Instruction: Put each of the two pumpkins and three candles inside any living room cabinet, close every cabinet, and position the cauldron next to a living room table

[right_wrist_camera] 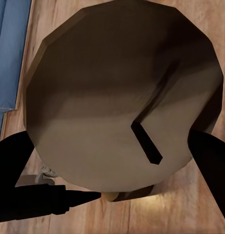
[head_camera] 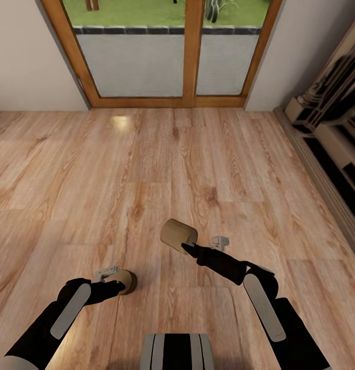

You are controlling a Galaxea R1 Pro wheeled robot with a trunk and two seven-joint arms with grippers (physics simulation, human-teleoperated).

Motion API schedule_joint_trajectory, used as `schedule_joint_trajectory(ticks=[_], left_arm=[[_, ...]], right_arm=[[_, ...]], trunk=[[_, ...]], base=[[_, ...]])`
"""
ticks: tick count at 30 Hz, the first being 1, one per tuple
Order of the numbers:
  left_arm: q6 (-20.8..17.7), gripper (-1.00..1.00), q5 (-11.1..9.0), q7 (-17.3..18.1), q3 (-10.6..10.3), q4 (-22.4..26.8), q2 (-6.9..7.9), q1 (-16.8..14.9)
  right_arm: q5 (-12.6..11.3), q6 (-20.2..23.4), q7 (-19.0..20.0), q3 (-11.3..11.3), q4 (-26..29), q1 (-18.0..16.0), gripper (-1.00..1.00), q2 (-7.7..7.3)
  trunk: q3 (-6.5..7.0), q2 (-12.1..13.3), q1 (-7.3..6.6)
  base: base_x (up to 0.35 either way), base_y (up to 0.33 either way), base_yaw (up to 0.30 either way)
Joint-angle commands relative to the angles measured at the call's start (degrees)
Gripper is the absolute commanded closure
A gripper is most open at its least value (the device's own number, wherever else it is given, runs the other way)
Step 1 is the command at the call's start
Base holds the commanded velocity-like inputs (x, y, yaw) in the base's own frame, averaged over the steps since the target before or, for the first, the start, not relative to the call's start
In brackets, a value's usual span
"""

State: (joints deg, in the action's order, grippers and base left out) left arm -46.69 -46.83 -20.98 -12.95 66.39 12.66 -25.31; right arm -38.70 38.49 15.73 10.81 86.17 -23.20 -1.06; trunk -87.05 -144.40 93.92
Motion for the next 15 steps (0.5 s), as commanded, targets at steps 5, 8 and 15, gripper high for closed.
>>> schedule_joint_trajectory(ticks=[5, 8, 15], left_arm=[[0.0, -1.00, 0.0, 0.1, -0.1, 0.0, 0.00, 0.0], [-0.1, -1.00, 0.0, 0.1, -0.5, 0.0, 0.00, 0.0], [-0.1, -1.00, 0.1, 0.1, -1.2, 0.0, 0.00, 0.0]], right_arm=[[-0.1, 0.0, 0.0, 0.0, 0.0, 0.0, 1.00, 0.00], [-0.1, 0.0, 0.0, 0.0, 0.0, 0.0, 1.00, 0.00], [-0.1, 0.0, 0.0, 0.0, 0.0, 0.0, 1.00, 0.00]], trunk=[[0.00, 0.0, 0.00], [0.00, 0.0, 0.00], [0.00, 0.0, 0.00]], base=[[0.000, 0.000, 0.000], [0.020, 0.000, 0.000], [0.208, 0.000, 0.000]])
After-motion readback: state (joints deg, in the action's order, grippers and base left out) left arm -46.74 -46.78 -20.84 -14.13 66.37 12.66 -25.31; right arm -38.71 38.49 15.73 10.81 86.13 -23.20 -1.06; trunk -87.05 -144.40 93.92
